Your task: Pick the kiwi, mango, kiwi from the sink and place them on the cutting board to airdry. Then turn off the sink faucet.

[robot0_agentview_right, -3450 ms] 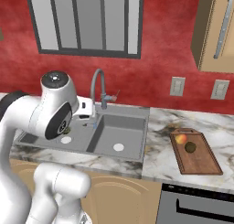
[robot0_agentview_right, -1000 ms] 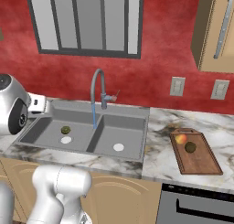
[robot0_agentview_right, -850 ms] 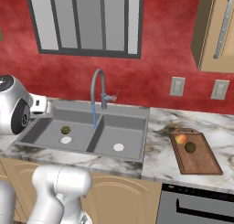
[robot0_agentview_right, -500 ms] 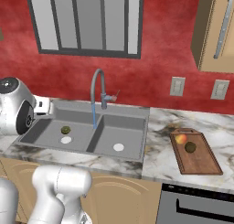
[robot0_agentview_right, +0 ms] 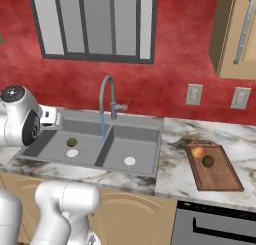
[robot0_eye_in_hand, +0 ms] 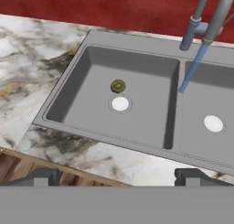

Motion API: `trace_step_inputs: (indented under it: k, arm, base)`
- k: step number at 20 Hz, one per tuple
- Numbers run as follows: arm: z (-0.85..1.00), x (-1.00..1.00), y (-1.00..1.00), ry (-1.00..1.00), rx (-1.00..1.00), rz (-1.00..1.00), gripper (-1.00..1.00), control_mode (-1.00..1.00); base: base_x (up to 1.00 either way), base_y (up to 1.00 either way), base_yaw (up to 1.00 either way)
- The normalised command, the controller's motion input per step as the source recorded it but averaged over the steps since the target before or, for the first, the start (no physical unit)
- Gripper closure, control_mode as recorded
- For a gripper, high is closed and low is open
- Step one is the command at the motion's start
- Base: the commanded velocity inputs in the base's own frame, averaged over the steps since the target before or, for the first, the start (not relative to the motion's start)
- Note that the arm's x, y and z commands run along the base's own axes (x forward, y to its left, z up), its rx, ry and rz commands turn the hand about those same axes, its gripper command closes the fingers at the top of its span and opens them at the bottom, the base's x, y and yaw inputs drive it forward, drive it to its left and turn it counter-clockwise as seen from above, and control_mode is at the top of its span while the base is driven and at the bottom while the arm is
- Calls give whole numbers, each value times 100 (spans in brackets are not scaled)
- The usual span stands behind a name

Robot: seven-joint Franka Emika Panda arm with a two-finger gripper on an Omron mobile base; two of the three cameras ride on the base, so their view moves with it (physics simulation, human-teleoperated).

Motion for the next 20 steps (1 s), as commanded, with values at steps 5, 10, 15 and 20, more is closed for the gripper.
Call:
trace_step_inputs:
  k: [5,10,15,20]
  arm:
    - [-19,15,5,7,0,0,-100,-100]
    - [-25,26,14,8,0,0,-100,-100]
    - [-28,34,15,5,0,0,-100,-100]
    - [-20,28,3,2,0,0,-100,-100]
  base:
    - [0,0,0]
    - [0,0,0]
    - [0,0,0]
    - [0,0,0]
